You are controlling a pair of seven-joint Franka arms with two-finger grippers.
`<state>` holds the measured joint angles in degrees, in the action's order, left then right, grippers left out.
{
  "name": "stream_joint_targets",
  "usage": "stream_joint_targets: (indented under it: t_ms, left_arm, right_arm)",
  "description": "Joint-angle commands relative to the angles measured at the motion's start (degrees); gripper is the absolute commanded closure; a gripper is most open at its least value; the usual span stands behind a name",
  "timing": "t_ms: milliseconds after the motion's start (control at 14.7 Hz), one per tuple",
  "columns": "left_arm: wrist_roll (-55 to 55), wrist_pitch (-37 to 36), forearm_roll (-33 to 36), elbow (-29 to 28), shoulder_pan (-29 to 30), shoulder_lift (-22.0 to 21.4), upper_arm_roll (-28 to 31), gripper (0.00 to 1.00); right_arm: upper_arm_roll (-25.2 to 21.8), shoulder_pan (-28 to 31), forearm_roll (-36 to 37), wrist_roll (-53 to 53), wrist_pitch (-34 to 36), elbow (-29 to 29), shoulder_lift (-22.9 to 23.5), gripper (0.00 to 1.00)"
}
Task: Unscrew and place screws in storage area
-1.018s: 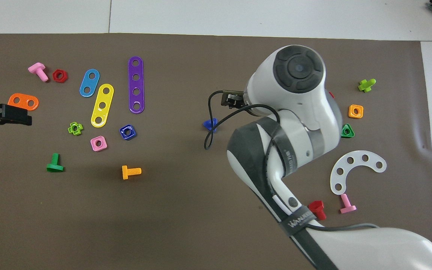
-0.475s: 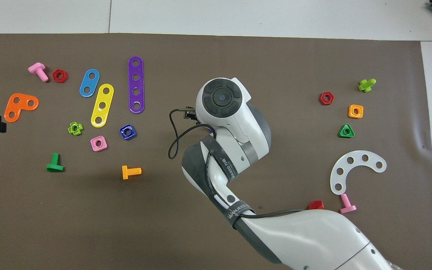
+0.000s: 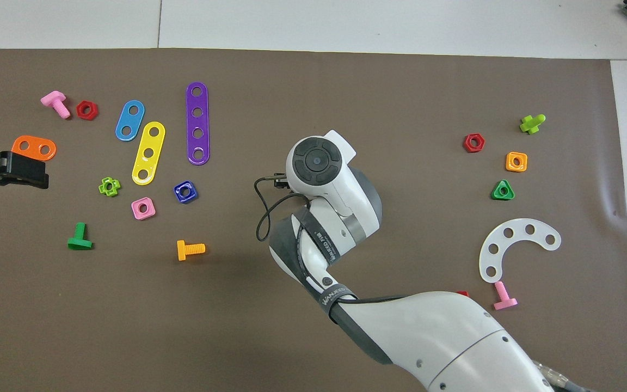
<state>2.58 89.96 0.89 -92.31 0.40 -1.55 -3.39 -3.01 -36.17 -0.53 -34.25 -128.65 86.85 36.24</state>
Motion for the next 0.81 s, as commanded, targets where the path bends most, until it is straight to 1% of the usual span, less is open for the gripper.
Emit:
stream_joint_targets:
  t_ms: [0, 204, 475, 679, 747]
  left_arm:
    - [0.58, 1.27, -0.27, -0.58, -1.20, 0.58, 0.48, 0.00]
    - [0.41, 3.46, -0.36, -2.60, -0.67, 0.41, 0.48, 0.00]
    - [0.32, 4.26, -0.36, -4.36, -0.32, 0.23, 0.48, 0.00]
    - [0.14, 4.00, -1.23, -5.51, -0.32, -0.30, 0.48, 0.00]
    - [0.14, 4.00, -2.98, -5.51, -0.23, -0.30, 0.66, 0.00]
  right_arm:
    - [0.20, 0.31, 0.61, 1.20, -1.86, 2.62, -1.96, 0.45]
    - [0.11, 0.31, 0.70, 1.29, -4.49, 2.71, -1.87, 0.45]
    - [0.11, 0.31, 0.79, 4.36, -4.77, 3.41, -1.96, 0.46]
    - [0.02, 0.31, 0.79, 5.24, -4.68, 3.68, -1.96, 0.63]
    - [0.02, 0.31, 0.79, 5.16, -4.77, 3.68, -1.96, 0.64]
